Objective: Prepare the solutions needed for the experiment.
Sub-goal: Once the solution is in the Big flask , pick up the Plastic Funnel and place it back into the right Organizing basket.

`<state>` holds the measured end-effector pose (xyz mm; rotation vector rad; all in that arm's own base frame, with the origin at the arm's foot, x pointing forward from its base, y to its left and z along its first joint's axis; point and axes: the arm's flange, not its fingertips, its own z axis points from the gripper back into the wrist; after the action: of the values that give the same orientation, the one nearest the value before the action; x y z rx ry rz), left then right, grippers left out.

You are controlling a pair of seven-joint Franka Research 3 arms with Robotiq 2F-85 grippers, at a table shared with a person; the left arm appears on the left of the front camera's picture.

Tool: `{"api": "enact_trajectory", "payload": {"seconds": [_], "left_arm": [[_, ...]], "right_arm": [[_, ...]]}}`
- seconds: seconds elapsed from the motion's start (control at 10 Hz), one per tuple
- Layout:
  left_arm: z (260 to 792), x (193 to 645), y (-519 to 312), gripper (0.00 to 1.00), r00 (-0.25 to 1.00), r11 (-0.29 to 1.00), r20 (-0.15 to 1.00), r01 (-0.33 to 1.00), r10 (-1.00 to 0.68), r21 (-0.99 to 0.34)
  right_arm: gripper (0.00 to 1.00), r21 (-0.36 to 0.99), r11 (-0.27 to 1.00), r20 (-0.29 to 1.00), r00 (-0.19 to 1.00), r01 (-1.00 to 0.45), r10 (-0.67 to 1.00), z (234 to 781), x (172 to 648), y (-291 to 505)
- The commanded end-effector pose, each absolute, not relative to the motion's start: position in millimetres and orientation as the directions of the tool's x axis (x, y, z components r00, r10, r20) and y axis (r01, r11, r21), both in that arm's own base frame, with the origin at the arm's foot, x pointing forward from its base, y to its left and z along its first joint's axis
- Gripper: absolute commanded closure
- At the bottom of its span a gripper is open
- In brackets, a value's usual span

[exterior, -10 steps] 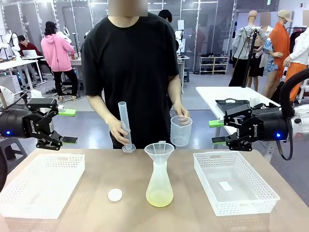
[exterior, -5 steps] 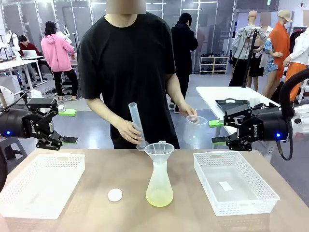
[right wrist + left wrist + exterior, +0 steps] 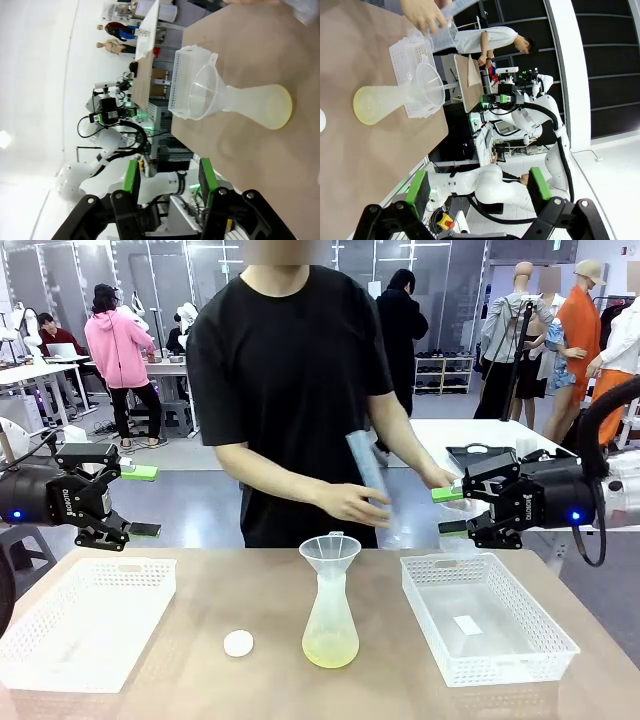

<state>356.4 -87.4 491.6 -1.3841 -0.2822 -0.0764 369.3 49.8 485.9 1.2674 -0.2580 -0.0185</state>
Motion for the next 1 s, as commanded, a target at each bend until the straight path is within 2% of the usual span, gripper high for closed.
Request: {"api": "enact_trajectory", "payload": {"seconds": [0.0, 0.3, 0.6, 0.8, 0.9], "left_arm": [[493.4, 356.7, -88.7, 0.0, 0.961, 0.191, 0.248, 0.224, 0.118, -0.956], [493.4, 356.7, -88.7, 0.0, 0.961, 0.191, 0.248, 0.224, 0.118, -0.956], [493.4, 356.7, -88.7, 0.0, 0.961, 0.191, 0.248, 0.224, 0.118, -0.956], [493.4, 356.7, -88.7, 0.0, 0.961, 0.191, 0.248, 0.224, 0.118, -0.956], [493.4, 356.7, -88.7, 0.0, 0.961, 0.191, 0.248, 0.224, 0.118, -0.956]], "right_arm": [[0.4, 0.863, 0.468, 0.266, 0.959, -0.192, -0.097, 518.1, 393.8, 57.6], [0.4, 0.692, 0.674, 0.308, 0.95, -0.259, 0.048, 560.8, 447.8, 103.7], [0.4, 0.472, 0.84, 0.242, 0.955, -0.268, 0.168, 577.1, 479.4, 170.3], [0.4, 0.382, 0.889, 0.186, 0.963, -0.252, 0.193, 579.5, 485.2, 202.0], [0.4, 0.347, 0.903, 0.203, 0.961, -0.252, 0.19, 580.7, 486.0, 211.2]]}}
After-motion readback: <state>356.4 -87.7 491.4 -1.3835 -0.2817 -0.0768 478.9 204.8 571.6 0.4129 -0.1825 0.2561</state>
